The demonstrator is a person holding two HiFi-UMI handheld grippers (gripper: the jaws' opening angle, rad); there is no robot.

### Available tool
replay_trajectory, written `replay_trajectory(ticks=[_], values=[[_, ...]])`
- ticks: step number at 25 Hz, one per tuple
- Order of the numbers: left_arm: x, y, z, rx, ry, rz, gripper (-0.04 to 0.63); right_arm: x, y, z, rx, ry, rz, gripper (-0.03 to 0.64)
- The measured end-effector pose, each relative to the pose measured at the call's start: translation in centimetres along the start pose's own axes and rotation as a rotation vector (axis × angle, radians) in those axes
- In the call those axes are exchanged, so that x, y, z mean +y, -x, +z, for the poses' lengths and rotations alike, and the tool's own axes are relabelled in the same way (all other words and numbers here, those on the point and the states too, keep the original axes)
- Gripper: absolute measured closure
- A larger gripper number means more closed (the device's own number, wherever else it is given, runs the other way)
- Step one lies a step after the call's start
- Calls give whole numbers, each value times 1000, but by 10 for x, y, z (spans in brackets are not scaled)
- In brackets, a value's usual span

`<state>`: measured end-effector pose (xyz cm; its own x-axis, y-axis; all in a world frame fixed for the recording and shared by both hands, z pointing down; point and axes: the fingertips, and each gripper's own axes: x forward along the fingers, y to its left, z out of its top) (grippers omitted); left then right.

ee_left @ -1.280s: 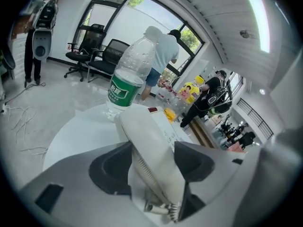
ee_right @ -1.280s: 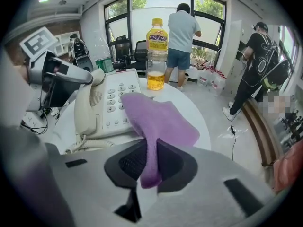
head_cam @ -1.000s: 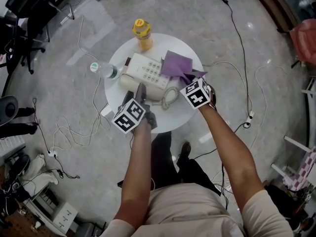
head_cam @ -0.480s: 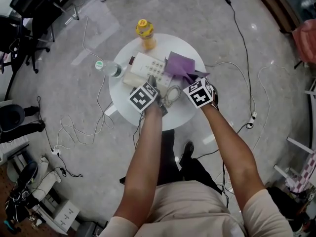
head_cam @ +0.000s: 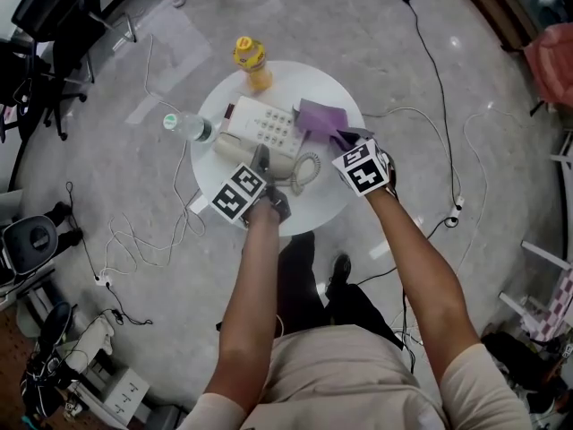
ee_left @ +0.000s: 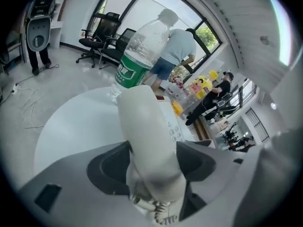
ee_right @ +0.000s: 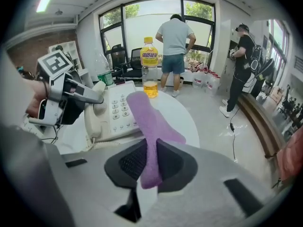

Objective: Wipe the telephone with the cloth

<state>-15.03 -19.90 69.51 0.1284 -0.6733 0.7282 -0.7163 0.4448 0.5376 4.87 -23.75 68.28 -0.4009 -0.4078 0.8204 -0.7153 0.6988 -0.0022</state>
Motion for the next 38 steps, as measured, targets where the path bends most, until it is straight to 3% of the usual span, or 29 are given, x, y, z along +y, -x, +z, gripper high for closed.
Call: replay_trajectory(ticks=[2,7,12,17,20,24,27,29,31,33,38], values=[[0,10,1,-10,5,-47,338,4,4,7,-31,-27,18,578],[-4,30,10,-10,-103,-142,359,23,21,34,-134,-111,110,584],[-6,52,20,-9,-77,-266,362,60,43,66,-258,-231,297,586],[-30,88,20,49,-70,-486,364,102,65,109,-360,-315,489,586],[-59,115,22,50,-106,-633,367,129,73,133,-406,-448,652,586],[-92,139,30,45,-126,-727,376,153,86,149,-427,-716,916,588],[-108,150,30,54,-134,-788,376,149,98,147,-400,-844,1061,588],[-114,155,34,40,-75,-845,377,150,104,139,-346,-955,1178,588],[-117,158,39,29,36,-909,379,152,112,131,-298,-1046,1293,588],[-121,163,41,34,79,-948,382,155,122,123,-271,-1053,1342,588],[-132,166,36,78,-6,-972,383,139,132,124,-319,-1091,1336,588]])
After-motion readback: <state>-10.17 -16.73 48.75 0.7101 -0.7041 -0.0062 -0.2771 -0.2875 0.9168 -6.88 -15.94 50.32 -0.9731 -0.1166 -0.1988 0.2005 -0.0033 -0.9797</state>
